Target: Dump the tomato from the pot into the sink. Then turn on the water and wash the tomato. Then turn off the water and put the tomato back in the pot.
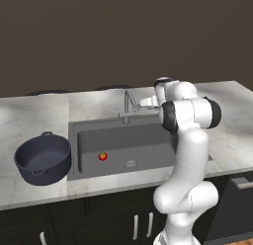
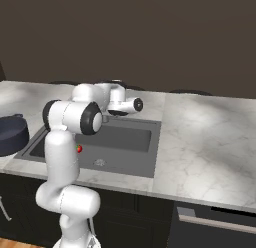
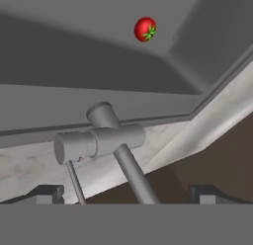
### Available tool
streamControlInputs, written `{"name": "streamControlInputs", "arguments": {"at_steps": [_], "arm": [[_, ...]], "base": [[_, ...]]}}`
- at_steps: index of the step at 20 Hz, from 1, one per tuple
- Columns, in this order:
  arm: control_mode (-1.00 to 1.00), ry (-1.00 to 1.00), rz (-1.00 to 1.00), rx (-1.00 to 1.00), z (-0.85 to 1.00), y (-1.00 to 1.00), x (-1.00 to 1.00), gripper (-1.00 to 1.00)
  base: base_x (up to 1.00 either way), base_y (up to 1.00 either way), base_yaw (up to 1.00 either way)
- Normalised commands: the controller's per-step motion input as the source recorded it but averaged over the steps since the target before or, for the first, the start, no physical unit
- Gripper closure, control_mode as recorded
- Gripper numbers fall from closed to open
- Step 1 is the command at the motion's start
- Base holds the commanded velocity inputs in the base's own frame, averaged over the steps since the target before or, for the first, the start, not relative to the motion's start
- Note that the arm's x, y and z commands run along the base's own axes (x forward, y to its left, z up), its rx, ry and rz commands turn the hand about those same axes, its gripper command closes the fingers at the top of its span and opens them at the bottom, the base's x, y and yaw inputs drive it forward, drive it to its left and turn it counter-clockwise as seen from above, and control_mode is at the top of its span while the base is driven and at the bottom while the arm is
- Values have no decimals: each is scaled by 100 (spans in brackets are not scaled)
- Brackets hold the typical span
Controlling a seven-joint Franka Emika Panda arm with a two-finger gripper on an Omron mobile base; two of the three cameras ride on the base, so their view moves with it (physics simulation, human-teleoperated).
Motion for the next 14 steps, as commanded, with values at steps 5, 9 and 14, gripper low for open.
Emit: {"name": "streamControlInputs", "arguments": {"at_steps": [5,9,14], "arm": [[-100,7,0,0,-10,5,23,-100],[-100,6,0,0,-9,9,27,-100],[-100,3,0,0,-8,2,14,-100]], "base": [[0,0,0],[0,0,0],[0,0,0]]}}
